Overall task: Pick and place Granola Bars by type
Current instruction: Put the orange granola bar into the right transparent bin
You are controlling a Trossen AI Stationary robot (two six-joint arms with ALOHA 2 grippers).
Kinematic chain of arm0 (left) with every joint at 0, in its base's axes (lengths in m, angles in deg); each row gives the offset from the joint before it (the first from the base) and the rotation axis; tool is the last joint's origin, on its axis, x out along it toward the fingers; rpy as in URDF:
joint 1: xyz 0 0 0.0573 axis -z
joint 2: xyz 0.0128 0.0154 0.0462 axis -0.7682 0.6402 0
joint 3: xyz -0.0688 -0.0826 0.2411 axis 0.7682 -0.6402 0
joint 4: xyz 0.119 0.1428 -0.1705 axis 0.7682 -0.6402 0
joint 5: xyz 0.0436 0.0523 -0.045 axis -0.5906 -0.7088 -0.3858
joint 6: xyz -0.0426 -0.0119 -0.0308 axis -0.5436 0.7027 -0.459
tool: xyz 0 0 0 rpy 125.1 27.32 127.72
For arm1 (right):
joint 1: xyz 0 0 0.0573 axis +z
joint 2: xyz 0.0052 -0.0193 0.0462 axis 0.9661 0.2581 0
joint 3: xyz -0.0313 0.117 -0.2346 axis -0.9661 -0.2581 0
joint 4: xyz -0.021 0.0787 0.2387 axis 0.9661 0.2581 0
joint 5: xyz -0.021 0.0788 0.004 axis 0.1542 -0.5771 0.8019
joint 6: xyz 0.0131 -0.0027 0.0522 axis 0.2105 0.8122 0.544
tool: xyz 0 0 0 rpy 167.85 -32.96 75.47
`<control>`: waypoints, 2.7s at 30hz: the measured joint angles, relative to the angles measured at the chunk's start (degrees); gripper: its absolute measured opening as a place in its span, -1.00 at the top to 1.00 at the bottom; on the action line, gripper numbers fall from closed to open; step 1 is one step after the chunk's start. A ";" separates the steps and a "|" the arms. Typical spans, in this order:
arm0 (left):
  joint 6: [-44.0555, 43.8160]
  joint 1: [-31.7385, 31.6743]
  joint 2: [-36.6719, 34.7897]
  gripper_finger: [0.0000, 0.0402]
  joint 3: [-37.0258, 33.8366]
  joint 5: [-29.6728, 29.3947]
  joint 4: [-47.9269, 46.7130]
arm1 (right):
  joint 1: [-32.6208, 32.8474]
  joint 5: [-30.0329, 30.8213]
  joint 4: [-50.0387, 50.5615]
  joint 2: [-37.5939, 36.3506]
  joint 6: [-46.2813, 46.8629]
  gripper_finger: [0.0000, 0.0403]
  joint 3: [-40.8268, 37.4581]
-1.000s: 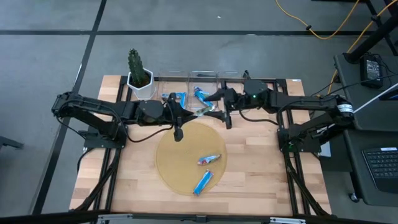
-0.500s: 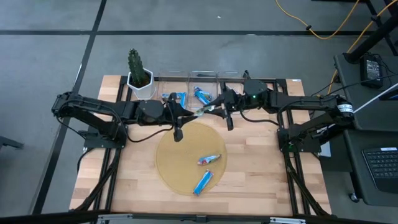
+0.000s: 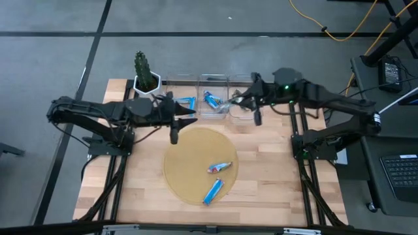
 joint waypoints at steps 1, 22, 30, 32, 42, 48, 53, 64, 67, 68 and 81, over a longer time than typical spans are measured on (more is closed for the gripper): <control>-0.06 0.00 -0.35 0.31 0.00 -0.02 -0.12 | -0.24 0.58 3.43 -0.22 -0.10 0.84 1.75; -1.10 0.00 6.45 0.31 0.00 3.50 0.28 | -21.16 8.17 43.87 10.46 -7.53 0.83 37.96; -2.56 0.00 6.60 0.31 0.00 3.84 0.97 | -28.23 8.25 47.81 15.64 -8.69 0.86 40.68; -2.93 0.00 6.60 0.31 0.00 4.81 1.65 | -29.15 8.23 47.51 15.98 -8.53 0.82 37.91; -3.59 1.74 6.60 0.31 0.00 4.22 1.69 | -30.39 2.85 29.78 14.74 -7.66 0.89 7.10; -3.58 2.01 6.60 0.31 0.00 2.98 1.69 | -29.90 7.14 14.48 14.81 -9.72 0.80 -6.91; -3.59 1.99 6.60 0.31 0.00 2.80 1.69 | -28.59 8.49 6.06 14.85 -11.36 0.89 -13.37; -3.56 1.86 6.58 0.31 0.00 2.75 1.69 | -23.85 16.52 -6.14 14.83 -13.84 0.81 -23.67; -3.26 1.86 6.58 0.31 0.00 2.57 1.69 | -23.07 15.15 -6.38 14.83 -13.62 0.87 -24.83; -3.17 1.86 6.58 0.31 0.00 2.33 1.69 | -22.82 14.77 -6.65 14.83 -13.42 0.88 -25.04; -2.03 1.88 6.56 0.31 0.00 1.42 2.80 | -22.35 12.53 -5.93 14.81 -11.79 0.45 -25.21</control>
